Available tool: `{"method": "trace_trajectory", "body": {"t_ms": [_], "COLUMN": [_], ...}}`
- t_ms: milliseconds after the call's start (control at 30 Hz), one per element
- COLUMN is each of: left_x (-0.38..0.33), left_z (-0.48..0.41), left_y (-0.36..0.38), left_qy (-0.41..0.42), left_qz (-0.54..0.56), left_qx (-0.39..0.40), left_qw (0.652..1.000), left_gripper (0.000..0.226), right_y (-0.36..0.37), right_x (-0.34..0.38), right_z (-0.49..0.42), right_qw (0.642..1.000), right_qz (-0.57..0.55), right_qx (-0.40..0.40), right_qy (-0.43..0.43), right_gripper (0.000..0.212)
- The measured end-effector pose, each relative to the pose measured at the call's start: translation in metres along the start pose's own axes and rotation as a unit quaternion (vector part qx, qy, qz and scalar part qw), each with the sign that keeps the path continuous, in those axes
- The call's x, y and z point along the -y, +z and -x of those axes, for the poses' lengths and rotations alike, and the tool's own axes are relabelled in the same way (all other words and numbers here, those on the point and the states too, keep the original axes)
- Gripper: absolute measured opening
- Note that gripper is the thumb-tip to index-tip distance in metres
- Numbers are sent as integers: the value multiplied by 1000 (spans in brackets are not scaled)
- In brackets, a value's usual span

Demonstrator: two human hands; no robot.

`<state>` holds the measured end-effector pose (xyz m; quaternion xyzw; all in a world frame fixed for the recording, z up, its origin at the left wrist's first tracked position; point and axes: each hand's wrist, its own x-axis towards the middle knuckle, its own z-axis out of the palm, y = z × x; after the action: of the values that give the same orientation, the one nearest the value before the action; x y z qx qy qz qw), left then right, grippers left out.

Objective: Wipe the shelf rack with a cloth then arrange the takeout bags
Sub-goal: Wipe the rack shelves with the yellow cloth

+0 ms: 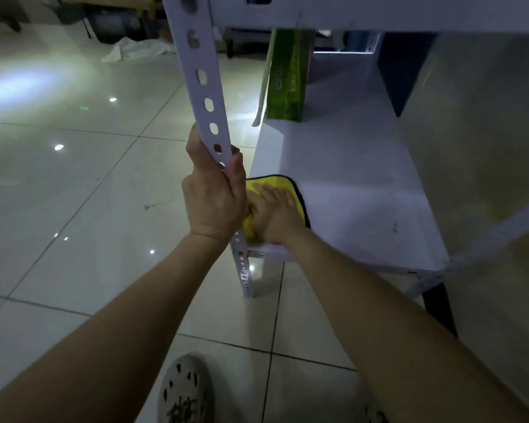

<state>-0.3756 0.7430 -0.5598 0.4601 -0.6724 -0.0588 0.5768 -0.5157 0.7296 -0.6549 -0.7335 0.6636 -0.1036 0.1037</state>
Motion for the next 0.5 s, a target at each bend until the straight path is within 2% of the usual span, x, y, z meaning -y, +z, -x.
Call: {"method": "trace_trajectory", "body": {"t_ms": [100,267,367,500], "left_x": [-4,-6,-9,-14], "left_z": [0,0,-1,0], "left_y": [-1,-1,-2,-2], "left_qy": [4,28,35,16], "left_qz": [3,0,2,9], "left_qx": [-9,-15,-19,-5], "left_qw": [1000,999,999,1000], "left_gripper": [88,96,96,99], "right_y": [-14,-36,-32,-31], "right_x": [-23,-89,-110,-97], "right_z": [-52,-117,-108,-48], "right_qw": [999,989,985,983], "right_qz": [3,9,14,30], "right_qx": [-17,-13,-30,-63], "right_qy": [32,148,171,169], "right_gripper": [64,77,67,61]}}
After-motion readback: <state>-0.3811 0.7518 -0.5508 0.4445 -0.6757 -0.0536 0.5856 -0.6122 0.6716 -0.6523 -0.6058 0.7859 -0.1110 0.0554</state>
